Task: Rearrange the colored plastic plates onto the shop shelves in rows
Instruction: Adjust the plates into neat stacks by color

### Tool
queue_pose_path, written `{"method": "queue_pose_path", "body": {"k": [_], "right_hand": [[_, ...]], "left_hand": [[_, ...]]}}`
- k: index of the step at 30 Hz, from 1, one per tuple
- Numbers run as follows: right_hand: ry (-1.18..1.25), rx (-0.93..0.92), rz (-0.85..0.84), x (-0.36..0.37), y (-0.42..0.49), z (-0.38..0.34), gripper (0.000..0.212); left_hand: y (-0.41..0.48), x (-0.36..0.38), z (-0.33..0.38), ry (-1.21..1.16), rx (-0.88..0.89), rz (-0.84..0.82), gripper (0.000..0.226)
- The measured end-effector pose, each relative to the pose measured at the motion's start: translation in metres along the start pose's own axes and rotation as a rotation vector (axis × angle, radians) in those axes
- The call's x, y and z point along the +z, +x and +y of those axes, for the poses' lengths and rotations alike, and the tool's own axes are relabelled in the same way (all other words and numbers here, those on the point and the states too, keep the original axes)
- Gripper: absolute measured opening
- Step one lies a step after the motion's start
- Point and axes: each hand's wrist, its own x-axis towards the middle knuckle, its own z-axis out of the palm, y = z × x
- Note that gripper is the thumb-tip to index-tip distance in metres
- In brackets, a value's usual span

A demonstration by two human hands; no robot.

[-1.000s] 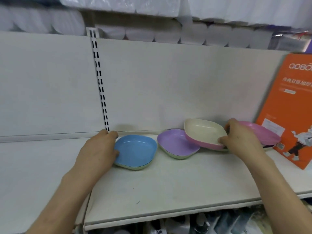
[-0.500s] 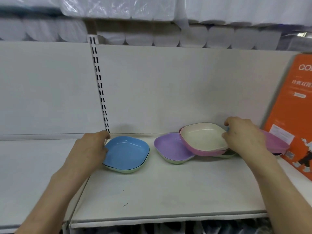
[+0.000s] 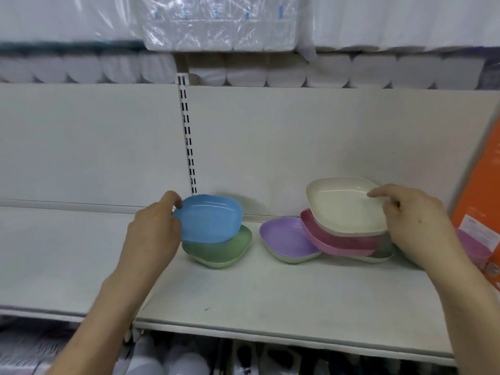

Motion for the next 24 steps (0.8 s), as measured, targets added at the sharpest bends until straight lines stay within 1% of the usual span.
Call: {"method": "queue_pose_path", "body": {"k": [4, 7, 11, 15, 19, 24], "right_hand": [[0.140, -0.004, -0.023, 0.006, -0.015, -0.015, 0.036], [0.273, -0.026, -0.095, 0.017, -0.030, -0.034, 0.035], [0.440, -0.061, -0.230, 0.037, -0.055, -0.074, 0.036], [0.535, -0.125, -0.355, 0.057, -0.084, -0.127, 0.045], [0.585, -0.200, -0.470, 0.078, -0.115, -0.182, 0.055], [0.651, -0.306, -0.630, 0.096, -0.157, -0.258, 0.079]], "left_hand": [[-0.030, -0.018, -0.002, -0.127, -0.088, 0.051, 0.034], [-0.054, -0.034, -0.013, -0.108, -0.144, 0.063, 0.039], [-0.092, -0.066, -0.033, -0.100, -0.260, 0.101, 0.043], [-0.127, -0.103, -0.058, -0.026, -0.342, 0.155, 0.055], [-0.156, -0.143, -0.089, -0.023, -0.402, 0.223, 0.059], [-0.192, -0.193, -0.141, -0.084, -0.489, 0.304, 0.061]]}}
